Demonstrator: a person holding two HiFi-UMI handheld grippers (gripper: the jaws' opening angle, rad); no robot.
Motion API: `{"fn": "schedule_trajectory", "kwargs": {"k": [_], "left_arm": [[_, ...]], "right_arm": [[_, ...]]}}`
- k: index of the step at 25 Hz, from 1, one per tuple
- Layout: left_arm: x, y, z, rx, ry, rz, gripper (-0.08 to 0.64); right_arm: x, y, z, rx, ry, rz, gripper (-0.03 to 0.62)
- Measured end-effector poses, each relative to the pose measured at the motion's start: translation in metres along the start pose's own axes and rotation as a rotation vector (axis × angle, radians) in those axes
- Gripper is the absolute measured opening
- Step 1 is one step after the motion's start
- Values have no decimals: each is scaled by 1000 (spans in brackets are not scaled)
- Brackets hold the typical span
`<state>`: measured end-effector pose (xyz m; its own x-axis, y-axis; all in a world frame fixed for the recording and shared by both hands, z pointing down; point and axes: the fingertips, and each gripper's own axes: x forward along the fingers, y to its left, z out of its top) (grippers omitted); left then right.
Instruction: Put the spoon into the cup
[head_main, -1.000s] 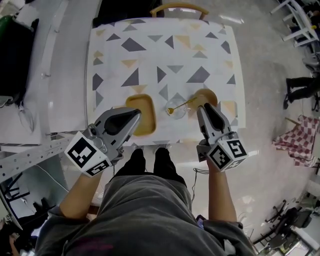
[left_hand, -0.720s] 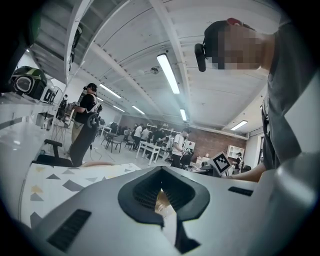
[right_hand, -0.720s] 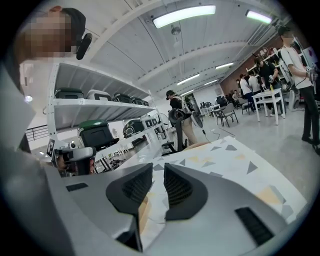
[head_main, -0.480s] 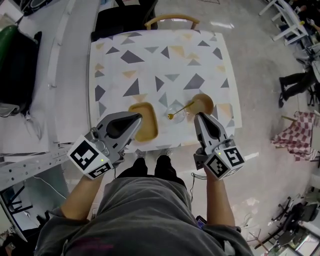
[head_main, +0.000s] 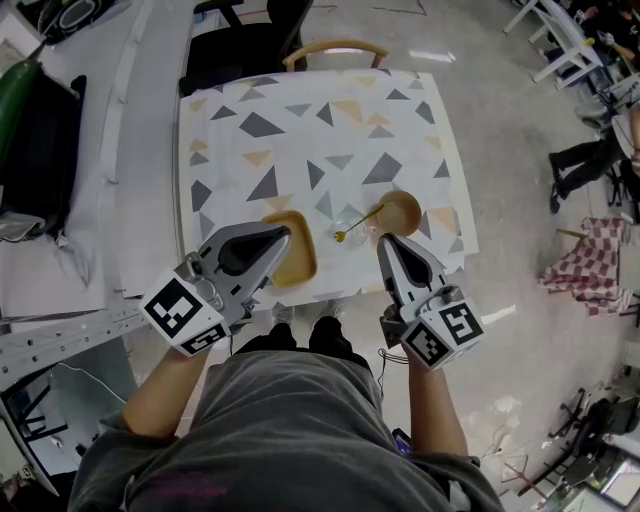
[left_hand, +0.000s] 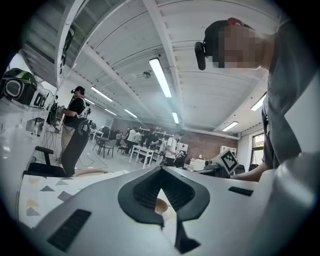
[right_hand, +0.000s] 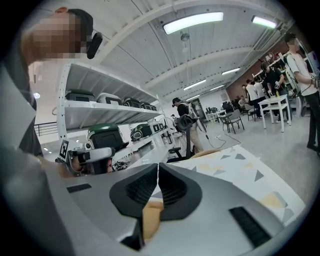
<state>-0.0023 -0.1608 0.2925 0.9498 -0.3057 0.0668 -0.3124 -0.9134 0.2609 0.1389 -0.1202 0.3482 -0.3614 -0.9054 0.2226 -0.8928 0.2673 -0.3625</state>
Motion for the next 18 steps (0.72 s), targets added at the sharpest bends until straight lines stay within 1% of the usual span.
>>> {"fn": "schedule_trajectory", "kwargs": {"k": [13, 18], "left_arm": [[-1, -3, 12, 17, -12, -23, 15], [0, -3, 12, 14, -15, -20, 15]], "right_arm": [[-1, 15, -2, -30, 7, 9, 20], [1, 17, -2, -40, 15, 17, 20]]}}
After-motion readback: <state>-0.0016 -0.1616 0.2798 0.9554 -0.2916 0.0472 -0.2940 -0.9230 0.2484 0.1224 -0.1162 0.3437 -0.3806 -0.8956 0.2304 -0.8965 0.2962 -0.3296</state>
